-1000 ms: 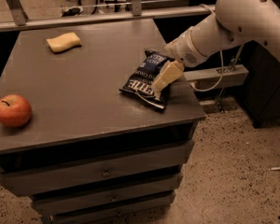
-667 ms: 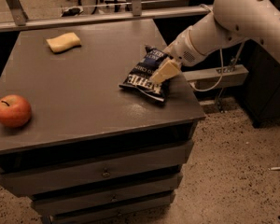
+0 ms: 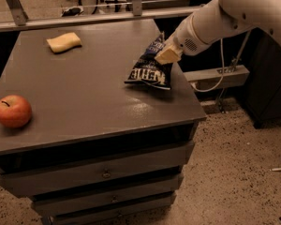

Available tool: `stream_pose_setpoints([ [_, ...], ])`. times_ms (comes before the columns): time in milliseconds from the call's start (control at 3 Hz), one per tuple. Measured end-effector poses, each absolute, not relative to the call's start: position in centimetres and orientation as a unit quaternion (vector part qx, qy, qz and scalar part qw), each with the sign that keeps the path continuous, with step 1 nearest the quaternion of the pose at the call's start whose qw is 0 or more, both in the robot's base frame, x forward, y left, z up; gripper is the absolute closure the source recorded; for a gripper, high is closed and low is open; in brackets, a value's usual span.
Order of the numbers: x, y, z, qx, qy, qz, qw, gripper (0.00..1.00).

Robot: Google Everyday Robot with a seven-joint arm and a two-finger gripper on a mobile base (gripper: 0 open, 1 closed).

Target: Move blue chip bag near sponge

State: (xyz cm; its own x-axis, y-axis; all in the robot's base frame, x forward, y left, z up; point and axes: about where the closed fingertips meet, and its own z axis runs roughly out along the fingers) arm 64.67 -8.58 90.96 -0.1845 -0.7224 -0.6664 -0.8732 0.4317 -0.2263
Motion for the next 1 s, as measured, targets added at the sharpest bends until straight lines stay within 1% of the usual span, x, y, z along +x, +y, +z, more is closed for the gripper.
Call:
stream_pose_setpoints([
  [333, 65.5, -9.9, 93.5, -0.494, 0.778, 0.057, 0.384, 1.00],
  [667, 65.6, -10.4, 94.1, -0.472, 0.790, 0.047, 0.388, 1.00],
  [1000, 66.2, -9.1, 94.0, -0.455, 0.788, 0.064, 0.411, 1.00],
])
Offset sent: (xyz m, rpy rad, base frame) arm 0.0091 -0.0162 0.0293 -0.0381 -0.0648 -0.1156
